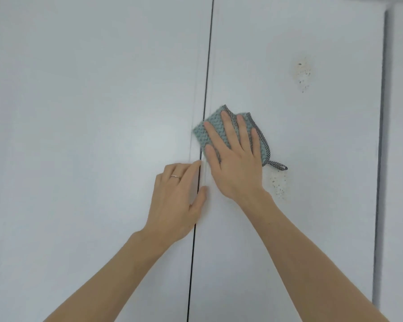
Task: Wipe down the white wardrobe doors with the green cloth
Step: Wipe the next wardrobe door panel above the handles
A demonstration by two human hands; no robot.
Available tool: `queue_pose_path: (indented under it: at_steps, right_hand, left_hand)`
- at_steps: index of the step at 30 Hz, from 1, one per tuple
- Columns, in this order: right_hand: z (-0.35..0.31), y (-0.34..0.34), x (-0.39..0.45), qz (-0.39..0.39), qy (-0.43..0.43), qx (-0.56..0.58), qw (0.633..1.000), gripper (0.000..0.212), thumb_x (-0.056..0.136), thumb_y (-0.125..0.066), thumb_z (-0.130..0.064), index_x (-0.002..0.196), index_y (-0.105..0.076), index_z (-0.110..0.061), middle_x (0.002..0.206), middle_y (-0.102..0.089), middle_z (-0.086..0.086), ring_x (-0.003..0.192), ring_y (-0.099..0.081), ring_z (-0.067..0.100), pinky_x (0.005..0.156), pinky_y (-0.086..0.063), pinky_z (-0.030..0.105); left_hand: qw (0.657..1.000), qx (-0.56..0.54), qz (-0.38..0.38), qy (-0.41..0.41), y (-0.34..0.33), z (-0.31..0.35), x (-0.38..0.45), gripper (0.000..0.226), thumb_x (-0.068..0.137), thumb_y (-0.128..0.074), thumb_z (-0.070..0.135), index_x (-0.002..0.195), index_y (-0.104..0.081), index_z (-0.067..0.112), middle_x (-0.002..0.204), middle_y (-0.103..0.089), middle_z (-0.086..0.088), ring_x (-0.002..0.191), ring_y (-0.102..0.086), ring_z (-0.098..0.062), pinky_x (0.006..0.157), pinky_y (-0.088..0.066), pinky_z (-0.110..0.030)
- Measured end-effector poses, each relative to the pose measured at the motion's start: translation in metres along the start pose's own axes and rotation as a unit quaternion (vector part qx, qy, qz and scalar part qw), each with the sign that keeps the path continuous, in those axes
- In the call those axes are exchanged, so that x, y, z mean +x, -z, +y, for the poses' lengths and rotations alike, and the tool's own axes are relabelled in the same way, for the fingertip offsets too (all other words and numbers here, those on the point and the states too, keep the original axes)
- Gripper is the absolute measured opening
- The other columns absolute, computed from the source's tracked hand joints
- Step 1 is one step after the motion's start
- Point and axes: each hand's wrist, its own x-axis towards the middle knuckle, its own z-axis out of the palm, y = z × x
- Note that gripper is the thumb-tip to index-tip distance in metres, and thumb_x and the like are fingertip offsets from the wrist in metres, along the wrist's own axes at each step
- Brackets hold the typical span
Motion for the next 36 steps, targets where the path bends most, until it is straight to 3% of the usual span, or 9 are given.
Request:
queue_pose_path:
  at_steps: [6, 8, 11, 18, 22, 26, 30, 33, 36]
  right_hand:
    - [0.045, 0.024, 0.109, -0.006, -0.043, 0.011, 0.999, 0.053, 0.109, -0.020, -0.048, 0.161, -0.013, -0.044, 0.172, -0.001, -0.007, 0.158, 0.004, 0.021, 0.127, 0.006, 0.045]
    - [0.045, 0.029, 0.143, 0.002, -0.066, 0.019, 0.998, 0.053, 0.109, -0.019, -0.048, 0.161, -0.011, -0.044, 0.172, 0.001, -0.007, 0.158, 0.006, 0.022, 0.127, 0.006, 0.046]
    - [0.029, 0.032, 0.189, 0.011, -0.085, 0.031, 0.996, 0.053, 0.109, -0.018, -0.047, 0.162, -0.011, -0.042, 0.172, 0.003, -0.005, 0.158, 0.009, 0.024, 0.126, 0.008, 0.047]
    - [0.014, 0.045, 0.250, -0.037, 0.031, 0.029, 0.998, 0.054, 0.108, -0.017, -0.052, 0.161, -0.008, -0.045, 0.171, 0.005, -0.011, 0.158, 0.009, 0.017, 0.127, 0.009, 0.042]
    - [0.079, 0.057, 0.253, -0.006, -0.091, 0.019, 0.996, 0.055, 0.107, -0.016, -0.054, 0.161, -0.007, -0.047, 0.171, 0.005, -0.011, 0.158, 0.009, 0.017, 0.127, 0.008, 0.043]
    - [0.084, 0.062, 0.266, 0.007, -0.208, 0.040, 0.977, 0.056, 0.108, -0.015, -0.049, 0.162, -0.002, -0.043, 0.172, 0.010, -0.006, 0.157, 0.013, 0.022, 0.126, 0.011, 0.047]
    - [0.024, 0.047, 0.270, 0.010, -0.085, 0.023, 0.996, 0.055, 0.109, -0.016, -0.048, 0.162, -0.006, -0.042, 0.172, 0.007, -0.006, 0.158, 0.011, 0.021, 0.126, 0.010, 0.045]
    - [0.025, 0.046, 0.263, -0.030, 0.010, 0.012, 0.999, 0.053, 0.109, -0.017, -0.052, 0.161, -0.009, -0.046, 0.171, 0.004, -0.012, 0.158, 0.009, 0.015, 0.127, 0.008, 0.042]
    - [0.077, 0.060, 0.255, -0.027, -0.027, 0.010, 0.999, 0.054, 0.108, -0.019, -0.055, 0.160, -0.009, -0.048, 0.171, 0.005, -0.015, 0.157, 0.008, 0.013, 0.127, 0.007, 0.041]
  left_hand:
    - [0.995, 0.095, 0.014, -0.030, 0.005, 0.010, 0.081, 0.064, 0.096, -0.042, 0.042, 0.149, -0.051, 0.009, 0.137, -0.058, -0.006, 0.127, -0.036, -0.022, 0.097, -0.029, -0.030]
    - [0.992, 0.119, 0.023, -0.041, 0.013, 0.007, 0.107, 0.063, 0.095, -0.043, 0.041, 0.148, -0.052, 0.008, 0.135, -0.058, -0.007, 0.125, -0.035, -0.023, 0.096, -0.037, -0.038]
    - [0.988, 0.145, 0.016, -0.050, 0.028, -0.001, 0.141, 0.057, 0.097, -0.046, 0.038, 0.148, -0.049, 0.013, 0.137, -0.055, -0.005, 0.126, -0.033, -0.023, 0.095, -0.034, -0.037]
    - [0.981, 0.149, 0.085, -0.091, 0.036, -0.015, 0.199, 0.058, 0.095, -0.046, 0.042, 0.143, -0.056, 0.013, 0.130, -0.061, -0.006, 0.120, -0.037, -0.023, 0.089, -0.041, -0.040]
    - [0.977, 0.152, 0.089, -0.117, 0.029, -0.013, 0.211, 0.063, 0.093, -0.032, 0.049, 0.141, -0.055, 0.016, 0.134, -0.057, -0.001, 0.125, -0.038, -0.025, 0.092, -0.041, -0.039]
    - [0.972, 0.159, 0.108, -0.138, 0.026, -0.021, 0.215, 0.056, 0.096, -0.038, 0.048, 0.136, -0.058, 0.016, 0.130, -0.059, -0.001, 0.120, -0.043, -0.029, 0.086, -0.046, -0.041]
    - [0.967, 0.157, 0.131, -0.150, 0.024, -0.022, 0.220, 0.052, 0.094, -0.042, 0.045, 0.129, -0.063, 0.014, 0.123, -0.064, -0.001, 0.113, -0.048, -0.032, 0.080, -0.046, -0.040]
    - [0.966, 0.148, 0.151, -0.150, 0.022, -0.022, 0.224, 0.050, 0.092, -0.045, 0.045, 0.125, -0.065, 0.014, 0.119, -0.066, -0.001, 0.109, -0.046, -0.030, 0.078, -0.044, -0.040]
    - [0.965, 0.154, 0.156, -0.144, 0.020, -0.023, 0.222, 0.048, 0.092, -0.047, 0.045, 0.126, -0.066, 0.016, 0.121, -0.066, 0.000, 0.111, -0.047, -0.031, 0.079, -0.041, -0.040]
